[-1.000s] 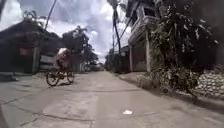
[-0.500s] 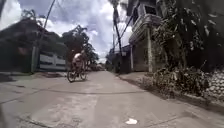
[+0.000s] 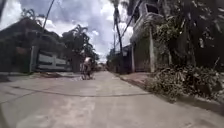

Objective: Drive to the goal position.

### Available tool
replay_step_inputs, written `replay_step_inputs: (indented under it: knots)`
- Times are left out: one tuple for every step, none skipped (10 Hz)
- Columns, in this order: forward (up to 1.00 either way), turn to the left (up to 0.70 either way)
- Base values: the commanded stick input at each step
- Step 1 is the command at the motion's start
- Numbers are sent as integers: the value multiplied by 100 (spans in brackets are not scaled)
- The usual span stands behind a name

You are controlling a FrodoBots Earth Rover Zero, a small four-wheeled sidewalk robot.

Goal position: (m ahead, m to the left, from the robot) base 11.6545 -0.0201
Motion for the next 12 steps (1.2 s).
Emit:
replay_step_inputs:
  knots:
    - [50, 0]
    - [50, 0]
    - [50, 0]
    - [50, 0]
    - [50, 0]
    - [50, 0]
    - [50, 0]
    - [50, 0]
    - [50, 0]
    - [50, 0]
    - [50, 0]
    - [50, 0]
